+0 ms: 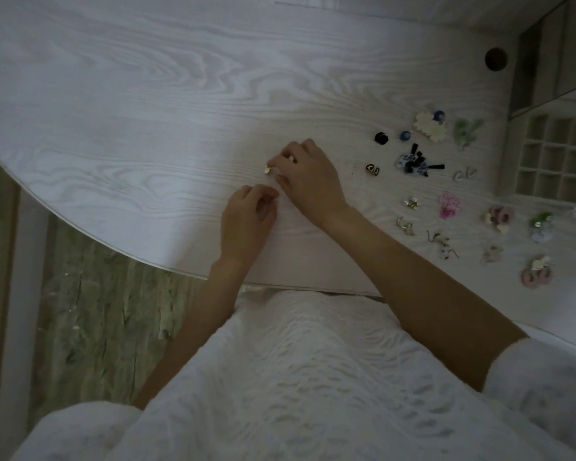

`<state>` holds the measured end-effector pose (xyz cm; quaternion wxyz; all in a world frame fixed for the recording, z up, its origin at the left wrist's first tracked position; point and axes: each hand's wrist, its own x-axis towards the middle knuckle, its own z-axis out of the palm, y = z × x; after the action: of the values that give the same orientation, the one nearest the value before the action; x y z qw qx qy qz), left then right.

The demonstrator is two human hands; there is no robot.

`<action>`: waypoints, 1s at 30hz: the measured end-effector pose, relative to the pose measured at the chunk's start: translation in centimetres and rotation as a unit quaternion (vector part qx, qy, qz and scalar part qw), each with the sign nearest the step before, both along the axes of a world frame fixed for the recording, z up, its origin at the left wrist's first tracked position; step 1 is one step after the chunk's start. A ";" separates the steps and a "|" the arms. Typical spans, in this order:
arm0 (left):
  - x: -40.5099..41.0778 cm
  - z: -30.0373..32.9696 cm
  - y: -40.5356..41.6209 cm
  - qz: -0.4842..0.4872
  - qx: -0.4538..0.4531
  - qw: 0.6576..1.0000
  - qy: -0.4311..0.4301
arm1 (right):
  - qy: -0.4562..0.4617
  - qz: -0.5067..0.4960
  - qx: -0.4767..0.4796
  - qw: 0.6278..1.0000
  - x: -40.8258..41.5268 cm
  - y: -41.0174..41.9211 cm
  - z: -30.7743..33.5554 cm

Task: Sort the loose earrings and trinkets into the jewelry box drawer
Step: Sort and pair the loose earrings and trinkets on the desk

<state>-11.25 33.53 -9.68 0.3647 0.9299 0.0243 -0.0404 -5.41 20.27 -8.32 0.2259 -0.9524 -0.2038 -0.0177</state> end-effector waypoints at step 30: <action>0.5 0.4 -0.4 0.041 -0.026 0.998 0.028 | 0.042 -0.098 0.025 0.994 -0.3 -4.1 0.4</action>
<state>-10.80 33.09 -9.32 0.3892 0.9169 0.0712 -0.0523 -5.73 16.15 -7.90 0.2552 -0.9618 -0.0987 -0.0046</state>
